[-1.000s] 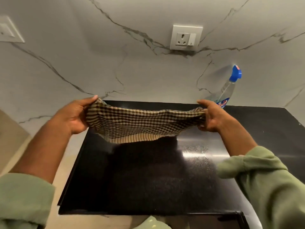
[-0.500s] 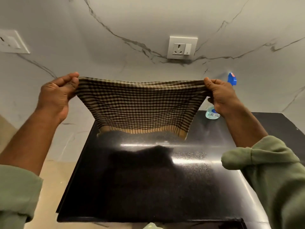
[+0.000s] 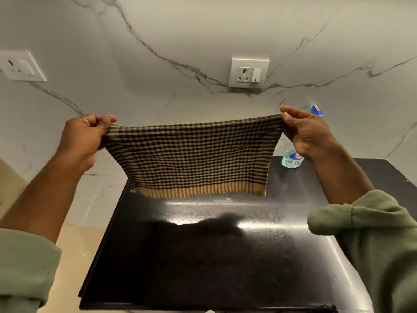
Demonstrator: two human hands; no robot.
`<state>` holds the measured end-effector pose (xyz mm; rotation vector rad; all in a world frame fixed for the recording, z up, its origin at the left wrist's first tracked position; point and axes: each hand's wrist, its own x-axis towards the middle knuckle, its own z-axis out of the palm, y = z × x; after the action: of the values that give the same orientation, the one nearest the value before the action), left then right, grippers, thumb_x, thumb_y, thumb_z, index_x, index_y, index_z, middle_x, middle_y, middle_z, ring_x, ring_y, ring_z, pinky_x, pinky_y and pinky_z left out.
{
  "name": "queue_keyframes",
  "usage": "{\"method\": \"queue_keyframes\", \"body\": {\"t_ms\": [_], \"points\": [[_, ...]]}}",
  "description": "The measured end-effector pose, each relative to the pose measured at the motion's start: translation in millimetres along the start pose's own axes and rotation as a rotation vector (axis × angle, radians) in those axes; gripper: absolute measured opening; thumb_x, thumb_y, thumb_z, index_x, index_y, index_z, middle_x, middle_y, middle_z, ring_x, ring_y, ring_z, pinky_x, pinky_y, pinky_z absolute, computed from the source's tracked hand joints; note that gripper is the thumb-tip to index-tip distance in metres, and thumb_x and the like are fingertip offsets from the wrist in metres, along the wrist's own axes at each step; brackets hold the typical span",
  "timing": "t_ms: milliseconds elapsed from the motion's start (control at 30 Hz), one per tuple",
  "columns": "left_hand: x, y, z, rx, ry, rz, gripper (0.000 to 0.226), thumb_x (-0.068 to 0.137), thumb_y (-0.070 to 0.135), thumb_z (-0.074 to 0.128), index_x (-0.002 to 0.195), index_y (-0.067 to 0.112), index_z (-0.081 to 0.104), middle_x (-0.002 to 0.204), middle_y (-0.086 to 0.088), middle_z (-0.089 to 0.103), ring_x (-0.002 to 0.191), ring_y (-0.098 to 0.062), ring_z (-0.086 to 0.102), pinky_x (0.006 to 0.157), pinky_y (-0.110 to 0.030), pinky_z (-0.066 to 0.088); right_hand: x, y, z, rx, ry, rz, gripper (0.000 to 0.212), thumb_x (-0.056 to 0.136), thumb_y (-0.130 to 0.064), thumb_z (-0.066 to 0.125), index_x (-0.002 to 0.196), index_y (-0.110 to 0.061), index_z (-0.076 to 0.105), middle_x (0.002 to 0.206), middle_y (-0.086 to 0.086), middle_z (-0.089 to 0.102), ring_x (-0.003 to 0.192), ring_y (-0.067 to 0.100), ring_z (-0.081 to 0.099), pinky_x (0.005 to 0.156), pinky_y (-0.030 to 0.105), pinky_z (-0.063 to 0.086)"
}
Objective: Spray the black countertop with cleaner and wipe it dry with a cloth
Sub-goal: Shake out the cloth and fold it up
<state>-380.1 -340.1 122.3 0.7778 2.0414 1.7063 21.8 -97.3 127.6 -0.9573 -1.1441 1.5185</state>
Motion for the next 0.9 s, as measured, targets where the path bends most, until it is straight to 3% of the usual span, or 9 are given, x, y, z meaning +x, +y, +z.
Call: {"method": "queue_keyframes", "body": {"t_ms": [67, 167, 233, 300, 500, 600, 700, 767, 900], "points": [[-9.3, 7.2, -1.1, -0.242, -0.242, -0.196, 0.015, 0.101, 0.010, 0.055, 0.107, 0.016, 0.068, 0.096, 0.001, 0.075, 0.096, -0.016, 0.066, 0.084, -0.032, 0.062, -1.2, -0.1, -1.7, -0.059, -0.021, -0.039, 0.021, 0.085, -0.001, 0.073, 0.104, -0.008, 0.075, 0.091, 0.005, 0.078, 0.094, 0.020, 0.076, 0.091, 0.029, 0.061], [-19.2, 4.6, -2.4, -0.104, -0.432, -0.218, 0.047, 0.091, -0.011, 0.060, 0.132, 0.011, 0.057, 0.115, -0.007, 0.070, 0.106, -0.017, 0.066, 0.080, -0.024, 0.062, 0.0, 2.3, -6.5, -0.258, -0.018, -0.128, 0.023, 0.081, -0.004, 0.079, 0.100, -0.015, 0.076, 0.093, 0.003, 0.078, 0.096, 0.020, 0.075, 0.095, 0.032, 0.060], [-18.2, -6.0, -1.3, 0.168, -0.398, -0.122, 0.068, 0.080, -0.019, 0.068, 0.139, 0.013, 0.055, 0.122, -0.012, 0.067, 0.113, -0.025, 0.065, 0.094, -0.034, 0.059, 3.1, 4.5, -10.4, -0.405, 0.007, -0.195, 0.020, 0.088, -0.004, 0.078, 0.102, -0.018, 0.077, 0.098, 0.002, 0.078, 0.098, 0.021, 0.075, 0.094, 0.031, 0.060], [-17.6, -12.8, -0.8, 0.397, -0.326, 0.002, 0.068, 0.076, -0.015, 0.076, 0.134, 0.018, 0.062, 0.118, -0.012, 0.071, 0.111, -0.027, 0.068, 0.102, -0.045, 0.054, 7.1, 6.4, -15.4, -0.513, 0.031, -0.255, 0.022, 0.089, -0.008, 0.079, 0.109, -0.016, 0.077, 0.099, 0.000, 0.078, 0.099, 0.021, 0.075, 0.090, 0.026, 0.060], [-22.4, -15.8, 0.0, 0.691, -0.118, 0.316, 0.029, 0.076, 0.009, 0.087, 0.104, 0.008, 0.080, 0.098, -0.007, 0.076, 0.092, -0.021, 0.069, 0.096, -0.031, 0.050, 13.3, 10.2, -22.2, -0.617, 0.101, -0.334, 0.024, 0.091, -0.011, 0.079, 0.114, -0.012, 0.078, 0.102, 0.006, 0.077, 0.097, 0.020, 0.074, 0.094, 0.031, 0.059], [-19.6, -16.8, 0.5, 0.581, -0.069, 0.331, 0.019, 0.080, 0.019, 0.085, 0.097, 0.015, 0.081, 0.087, -0.004, 0.075, 0.082, -0.016, 0.068, 0.086, -0.025, 0.049, 13.2, 9.9, -21.8, -0.665, 0.128, -0.364, 0.021, 0.094, -0.011, 0.075, 0.114, -0.010, 0.078, 0.097, 0.005, 0.075, 0.088, 0.014, 0.070, 0.087, 0.025, 0.057], [-13.4, -17.1, -1.4, 0.217, -0.109, 0.214, 0.004, 0.088, 0.023, 0.078, 0.084, 0.025, 0.076, 0.084, -0.001, 0.072, 0.074, -0.013, 0.064, 0.067, -0.023, 0.052, 13.1, 6.9, -21.1, -0.651, 0.165, -0.326, 0.014, 0.099, -0.012, 0.067, 0.102, -0.020, 0.077, 0.085, -0.002, 0.069, 0.075, 0.008, 0.063, 0.071, 0.023, 0.051], [-11.3, -15.5, -2.3, 0.013, -0.132, 0.163, 0.007, 0.091, 0.027, 0.073, 0.085, 0.026, 0.076, 0.085, 0.003, 0.071, 0.077, -0.014, 0.063, 0.057, -0.020, 0.053, 11.1, 6.0, -17.2, -0.552, 0.165, -0.246, 0.024, 0.103, -0.010, 0.058, 0.092, -0.026, 0.071, 0.083, -0.002, 0.068, 0.074, 0.010, 0.064, 0.064, 0.023, 0.051], [-11.7, -8.6, -0.5, -0.061, -0.122, 0.255, 0.007, 0.090, 0.036, 0.073, 0.089, 0.030, 0.073, 0.085, 0.009, 0.069, 0.080, -0.014, 0.065, 0.059, -0.020, 0.057, 9.2, 13.9, -6.9, -0.388, 0.154, -0.084, 0.033, 0.106, -0.003, 0.047, 0.089, -0.023, 0.068, 0.084, 0.004, 0.065, 0.073, 0.015, 0.065, 0.067, 0.033, 0.058]]}}
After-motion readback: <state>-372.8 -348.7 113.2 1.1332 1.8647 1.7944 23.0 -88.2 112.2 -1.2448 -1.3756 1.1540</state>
